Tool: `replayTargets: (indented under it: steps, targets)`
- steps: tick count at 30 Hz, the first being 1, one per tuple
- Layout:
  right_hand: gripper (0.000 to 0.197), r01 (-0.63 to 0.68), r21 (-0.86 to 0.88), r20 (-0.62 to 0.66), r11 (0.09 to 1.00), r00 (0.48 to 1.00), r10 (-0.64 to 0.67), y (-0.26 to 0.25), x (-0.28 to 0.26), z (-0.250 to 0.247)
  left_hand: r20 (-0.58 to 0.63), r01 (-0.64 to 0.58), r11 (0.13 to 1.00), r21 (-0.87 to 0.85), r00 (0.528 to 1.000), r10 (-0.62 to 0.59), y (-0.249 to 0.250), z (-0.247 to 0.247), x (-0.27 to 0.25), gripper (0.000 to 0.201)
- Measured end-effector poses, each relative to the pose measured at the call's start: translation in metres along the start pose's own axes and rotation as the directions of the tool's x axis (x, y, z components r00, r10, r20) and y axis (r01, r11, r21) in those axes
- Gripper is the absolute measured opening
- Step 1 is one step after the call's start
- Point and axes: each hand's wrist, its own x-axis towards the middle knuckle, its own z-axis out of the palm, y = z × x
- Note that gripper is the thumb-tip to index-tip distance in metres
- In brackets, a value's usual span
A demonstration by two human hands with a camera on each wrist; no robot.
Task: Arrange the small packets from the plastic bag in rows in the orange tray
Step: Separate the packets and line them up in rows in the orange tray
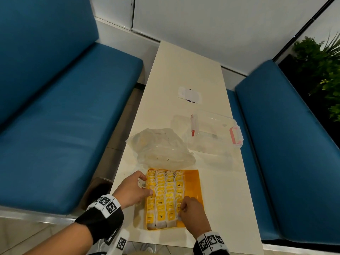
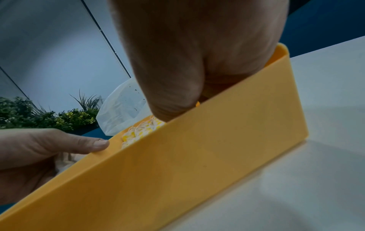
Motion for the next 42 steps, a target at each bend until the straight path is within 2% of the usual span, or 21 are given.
replayTargets:
  steps: [5, 9, 12, 14, 16, 19, 22, 25, 28, 33, 37, 42]
  targets:
    - [0.024, 0.033, -0.034, -0.016, 0.999, 0.999, -0.033, -0.003, 0.002, 0.002, 0.021, 0.0, 1.0, 0.0, 1.0, 0.0, 0.001, -0.001, -0.001, 0.045]
    - [0.019, 0.057, -0.032, -0.024, 0.998, 0.998, -0.058, -0.003, 0.0, -0.006, 0.044, 0.061, 0.998, 0.01, 0.997, -0.062, 0.011, -0.009, -0.006, 0.042]
    - [0.014, 0.139, 0.036, -0.116, 0.99, 0.984, -0.134, -0.018, -0.001, -0.027, 0.121, 0.092, 0.971, -0.223, 0.99, -0.066, 0.025, -0.02, -0.013, 0.054]
    - [0.015, 0.223, 0.158, -0.162, 0.962, 0.967, -0.198, -0.039, -0.004, -0.044, 0.212, 0.073, 0.93, -0.36, 0.977, 0.005, 0.035, -0.023, -0.018, 0.064]
    - [0.017, 0.273, 0.301, -0.151, 0.914, 0.96, -0.237, -0.065, -0.006, -0.057, 0.259, 0.038, 0.91, -0.414, 0.963, 0.077, 0.04, -0.021, -0.02, 0.069]
    - [0.005, 0.255, 0.426, -0.077, 0.868, 0.966, -0.246, -0.092, -0.003, -0.061, 0.278, -0.036, 0.909, -0.416, 0.946, 0.165, 0.048, -0.015, -0.022, 0.06]
    - [0.005, 0.244, 0.421, -0.053, 0.874, 0.968, -0.244, -0.106, 0.001, -0.061, 0.279, -0.093, 0.913, -0.396, 0.936, 0.216, 0.053, -0.011, -0.022, 0.058]
    - [0.017, 0.243, 0.38, -0.057, 0.893, 0.969, -0.24, -0.11, 0.003, -0.061, 0.272, -0.113, 0.913, -0.392, 0.934, 0.232, 0.054, -0.012, -0.02, 0.058]
    - [0.011, 0.226, 0.425, -0.061, 0.877, 0.973, -0.222, -0.107, 0.005, -0.061, 0.278, -0.084, 0.909, -0.408, 0.937, 0.211, 0.055, -0.012, -0.018, 0.053]
    - [0.013, 0.162, 0.621, -0.058, 0.767, 0.985, -0.162, -0.099, 0.005, -0.069, 0.22, -0.121, 0.914, -0.386, 0.951, 0.218, 0.045, -0.013, -0.011, 0.017]
    - [0.013, 0.144, 0.675, -0.039, 0.724, 0.986, -0.16, -0.093, 0.005, -0.07, 0.215, -0.064, 0.89, -0.452, 0.96, 0.179, 0.039, -0.013, -0.008, 0.012]
    - [0.02, 0.16, 0.771, -0.017, 0.617, 0.973, -0.23, -0.087, 0.002, -0.071, 0.203, -0.01, 0.819, -0.573, 0.967, 0.153, 0.042, -0.008, -0.007, 0.012]
